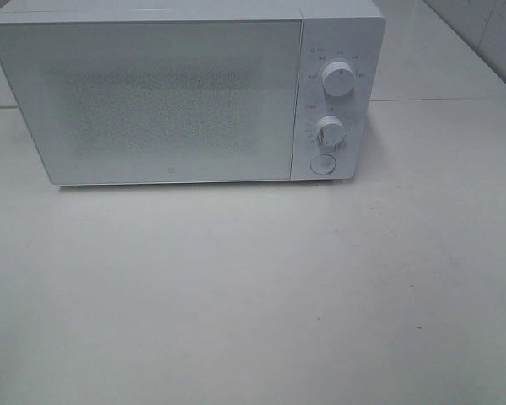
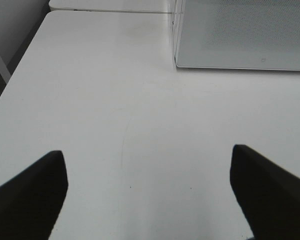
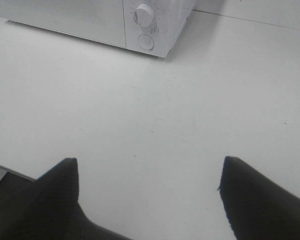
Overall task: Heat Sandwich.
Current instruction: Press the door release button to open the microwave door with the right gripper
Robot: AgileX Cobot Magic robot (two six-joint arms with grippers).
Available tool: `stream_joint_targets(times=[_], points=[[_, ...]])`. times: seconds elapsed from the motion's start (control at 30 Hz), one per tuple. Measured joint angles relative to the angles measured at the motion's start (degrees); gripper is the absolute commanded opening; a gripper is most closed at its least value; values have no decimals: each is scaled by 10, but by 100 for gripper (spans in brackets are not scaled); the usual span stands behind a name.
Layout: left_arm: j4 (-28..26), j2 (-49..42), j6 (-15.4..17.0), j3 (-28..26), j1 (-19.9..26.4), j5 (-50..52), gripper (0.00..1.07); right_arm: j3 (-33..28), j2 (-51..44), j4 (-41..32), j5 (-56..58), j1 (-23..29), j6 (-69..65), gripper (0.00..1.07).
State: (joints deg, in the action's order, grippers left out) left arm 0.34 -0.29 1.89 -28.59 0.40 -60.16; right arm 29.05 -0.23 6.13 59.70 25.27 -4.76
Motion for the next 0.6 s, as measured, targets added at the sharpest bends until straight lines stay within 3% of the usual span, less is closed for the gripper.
stream_joint_targets(times=[0.23, 0.4, 0.6], points=[[0, 0, -3, 0, 0, 0, 82, 0, 0, 0, 0, -100, 0, 76], [0, 0, -3, 0, 0, 0, 82, 0, 0, -10, 0, -132, 13, 76], [0, 0, -3, 0, 0, 0, 82, 0, 0, -19, 0, -133, 22, 76]])
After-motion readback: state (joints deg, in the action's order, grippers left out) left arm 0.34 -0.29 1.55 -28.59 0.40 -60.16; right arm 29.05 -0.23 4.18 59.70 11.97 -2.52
